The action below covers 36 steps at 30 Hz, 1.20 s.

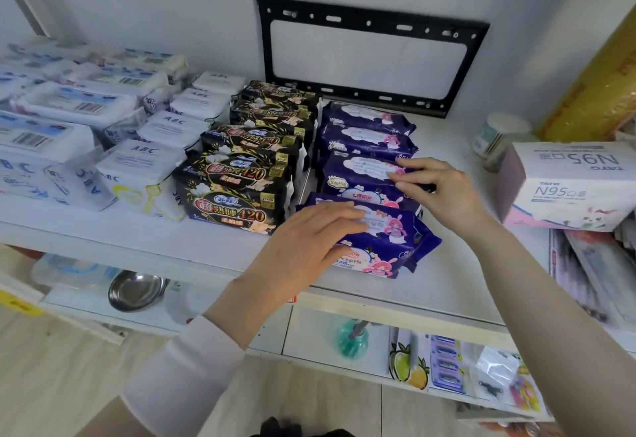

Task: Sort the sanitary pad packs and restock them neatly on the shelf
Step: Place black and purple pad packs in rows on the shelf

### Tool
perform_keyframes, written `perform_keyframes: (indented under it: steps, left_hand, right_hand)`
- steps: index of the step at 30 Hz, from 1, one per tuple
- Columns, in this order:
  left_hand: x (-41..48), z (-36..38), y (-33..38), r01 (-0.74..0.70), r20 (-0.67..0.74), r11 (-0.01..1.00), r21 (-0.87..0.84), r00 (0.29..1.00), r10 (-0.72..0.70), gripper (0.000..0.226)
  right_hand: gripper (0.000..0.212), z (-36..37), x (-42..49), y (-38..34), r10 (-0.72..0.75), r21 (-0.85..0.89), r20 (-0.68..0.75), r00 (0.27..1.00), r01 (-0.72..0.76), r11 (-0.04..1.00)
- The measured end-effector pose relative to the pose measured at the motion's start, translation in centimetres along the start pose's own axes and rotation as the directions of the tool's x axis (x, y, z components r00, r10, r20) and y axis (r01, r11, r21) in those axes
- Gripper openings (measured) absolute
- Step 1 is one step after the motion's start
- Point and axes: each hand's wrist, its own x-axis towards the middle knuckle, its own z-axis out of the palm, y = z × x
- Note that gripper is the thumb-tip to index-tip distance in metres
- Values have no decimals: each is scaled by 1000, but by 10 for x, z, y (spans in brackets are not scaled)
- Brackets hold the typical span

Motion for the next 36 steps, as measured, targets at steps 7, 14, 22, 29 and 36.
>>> perform_keyframes:
  steps: [7, 14, 22, 29, 36]
  left_hand:
    - [4, -6, -10, 31, 34, 996, 80, 999, -34, 36]
    - [3, -15, -19, 55, 51, 992, 111, 997, -61, 33]
    - [13, -26, -10, 146, 7, 986, 77, 989, -147, 41]
    - [63, -23, -12, 364, 194, 916, 168, 899, -393, 48]
    - [66, -17, -14, 428, 253, 879, 213, 844, -472, 46]
  right_hand:
    - [23, 11, 13, -12, -5, 40, 15, 1000, 4, 999]
    - [25, 18, 19, -24, -3, 55, 63, 998, 0, 999]
    - [33, 16, -6, -28, 408, 640, -218, 887, -186, 745]
    - [30, 53, -31, -46, 632, 931, 133, 763, -314, 184]
    - [46, 73, -28, -58, 649, 942, 200, 734, -326, 79]
